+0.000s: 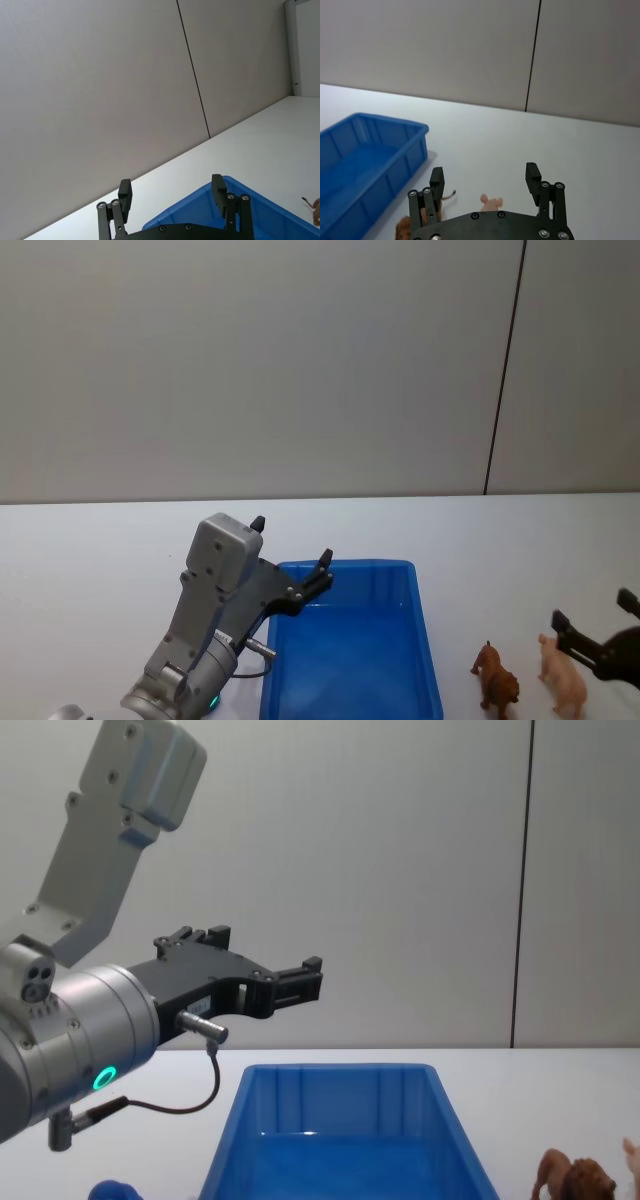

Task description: Pick up the two dolls from the table and place them into the box.

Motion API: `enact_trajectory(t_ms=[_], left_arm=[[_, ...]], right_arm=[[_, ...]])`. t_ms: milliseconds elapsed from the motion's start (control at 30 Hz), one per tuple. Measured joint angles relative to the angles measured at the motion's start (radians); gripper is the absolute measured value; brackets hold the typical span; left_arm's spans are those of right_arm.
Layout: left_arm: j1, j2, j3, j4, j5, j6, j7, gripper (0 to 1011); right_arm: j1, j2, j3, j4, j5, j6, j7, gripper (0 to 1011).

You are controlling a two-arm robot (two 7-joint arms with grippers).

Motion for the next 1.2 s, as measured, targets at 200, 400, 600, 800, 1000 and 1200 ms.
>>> enact_trajectory(t_ms=[200,400,600,800,1000,1200], left_arm=[[0.000,0.000,0.000,0.000,0.000,0.000,0.000,1002],[0.000,0.000,0.000,0.000,0.000,0.000,0.000,1001],[0.000,0.000,0.000,0.000,0.000,0.000,0.000,1001],[0.000,0.000,0.000,0.000,0.000,0.000,0.000,1001],[0.000,0.000,0.000,0.000,0.000,0.000,0.000,1001],[0.000,0.000,0.000,0.000,0.000,0.000,0.000,1001]], right_arm=[[-0.019,0.025,0.018,0.022,0.024,0.025,0.015,1001],[-0.024,0.036,0.025,0.051,0.039,0.051,0.036,1001],[-0.017,0.034,0.021,0.082,0.041,0.073,0.062,1001],[0.000,0.023,0.010,0.111,0.039,0.099,0.080,1001],[0.018,0.008,-0.002,0.139,0.033,0.130,0.090,1001],[0.034,-0.005,-0.012,0.161,0.029,0.155,0.098,1001]])
